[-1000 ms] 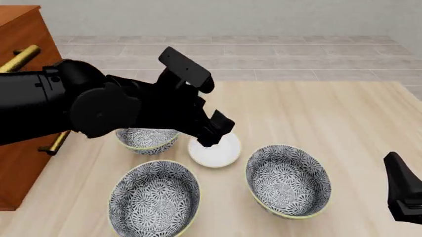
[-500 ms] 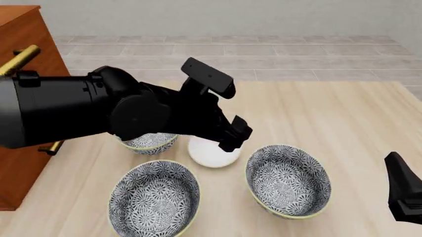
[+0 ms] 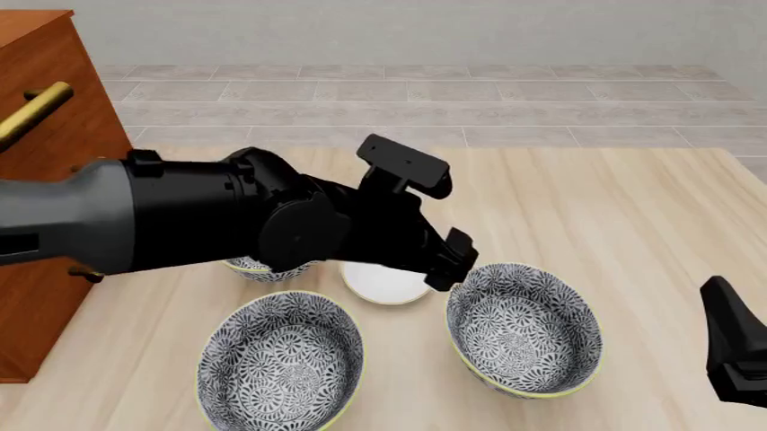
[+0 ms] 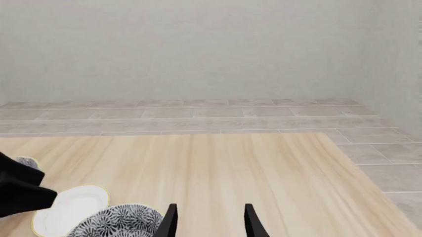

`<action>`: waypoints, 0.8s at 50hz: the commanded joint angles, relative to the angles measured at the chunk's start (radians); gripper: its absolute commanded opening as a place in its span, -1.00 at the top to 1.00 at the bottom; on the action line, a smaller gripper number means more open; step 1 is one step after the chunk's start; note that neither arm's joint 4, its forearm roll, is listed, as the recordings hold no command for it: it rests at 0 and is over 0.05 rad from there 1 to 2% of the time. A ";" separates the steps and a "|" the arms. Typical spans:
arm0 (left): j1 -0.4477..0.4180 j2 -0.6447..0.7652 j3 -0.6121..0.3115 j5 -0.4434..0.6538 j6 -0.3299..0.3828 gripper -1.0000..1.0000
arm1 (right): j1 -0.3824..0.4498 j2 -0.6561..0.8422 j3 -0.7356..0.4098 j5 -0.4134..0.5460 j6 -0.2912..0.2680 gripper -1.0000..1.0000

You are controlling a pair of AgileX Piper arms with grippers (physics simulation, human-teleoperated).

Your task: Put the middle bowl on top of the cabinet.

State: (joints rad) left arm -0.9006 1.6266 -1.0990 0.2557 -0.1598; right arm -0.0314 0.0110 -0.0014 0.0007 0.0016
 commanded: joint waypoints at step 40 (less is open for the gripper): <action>-0.029 0.163 -0.001 -0.100 -0.134 -1.00 | -0.009 -0.005 0.000 0.005 0.018 -1.00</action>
State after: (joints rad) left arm -0.9275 1.7673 -1.0995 0.1680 -0.2799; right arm -0.0387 0.0067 -0.0012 0.0042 0.0162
